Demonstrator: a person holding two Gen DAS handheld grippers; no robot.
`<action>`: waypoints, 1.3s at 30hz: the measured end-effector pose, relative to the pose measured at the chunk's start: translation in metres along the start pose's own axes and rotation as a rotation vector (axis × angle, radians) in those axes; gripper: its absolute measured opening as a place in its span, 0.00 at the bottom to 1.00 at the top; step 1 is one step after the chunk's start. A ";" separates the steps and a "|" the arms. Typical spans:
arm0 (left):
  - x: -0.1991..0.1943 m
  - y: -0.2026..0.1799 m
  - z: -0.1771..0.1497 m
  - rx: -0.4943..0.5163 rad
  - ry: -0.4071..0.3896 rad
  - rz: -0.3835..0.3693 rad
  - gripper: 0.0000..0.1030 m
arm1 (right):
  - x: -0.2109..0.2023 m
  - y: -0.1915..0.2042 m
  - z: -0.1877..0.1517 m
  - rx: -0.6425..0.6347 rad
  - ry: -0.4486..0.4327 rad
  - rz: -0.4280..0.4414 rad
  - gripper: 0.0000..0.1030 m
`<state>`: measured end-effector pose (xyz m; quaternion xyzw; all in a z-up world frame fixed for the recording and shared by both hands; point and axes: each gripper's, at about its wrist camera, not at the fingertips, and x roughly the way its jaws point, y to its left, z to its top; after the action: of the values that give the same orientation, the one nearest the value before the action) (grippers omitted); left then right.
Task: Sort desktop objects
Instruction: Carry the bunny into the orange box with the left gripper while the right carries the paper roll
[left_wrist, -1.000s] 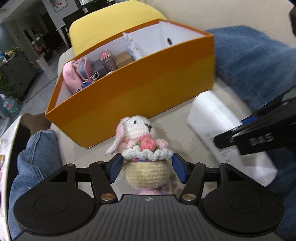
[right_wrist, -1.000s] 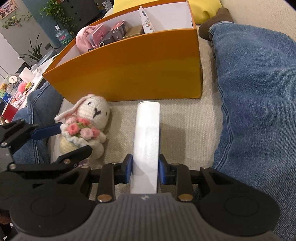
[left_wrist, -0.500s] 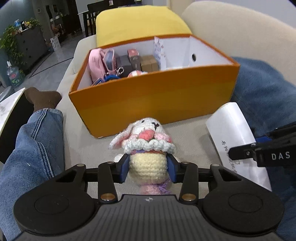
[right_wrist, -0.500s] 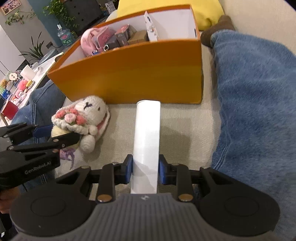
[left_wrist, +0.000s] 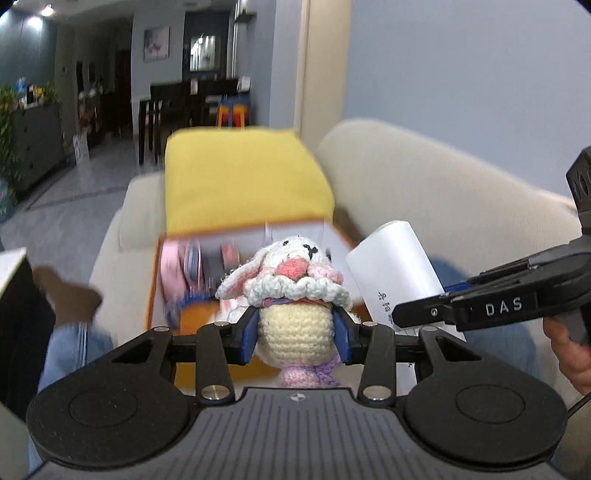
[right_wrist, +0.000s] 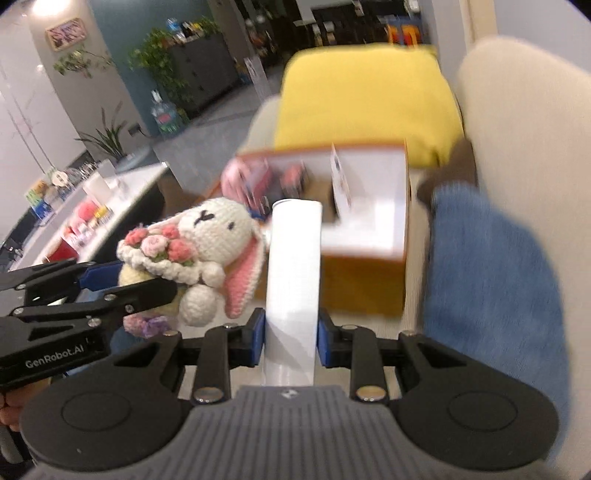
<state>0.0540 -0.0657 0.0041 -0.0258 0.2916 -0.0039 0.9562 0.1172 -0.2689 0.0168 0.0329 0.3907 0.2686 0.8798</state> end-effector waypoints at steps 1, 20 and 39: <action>0.003 0.001 0.010 0.004 -0.021 0.001 0.46 | -0.002 0.000 0.014 -0.012 -0.019 -0.002 0.29; 0.189 0.026 0.020 -0.084 0.133 0.019 0.46 | 0.195 -0.065 0.119 0.043 0.294 -0.183 0.29; 0.214 0.013 0.006 -0.065 0.284 -0.024 0.53 | 0.243 -0.045 0.116 -0.162 0.492 -0.387 0.29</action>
<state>0.2348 -0.0569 -0.1112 -0.0594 0.4235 -0.0093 0.9039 0.3528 -0.1683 -0.0771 -0.1780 0.5680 0.1267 0.7935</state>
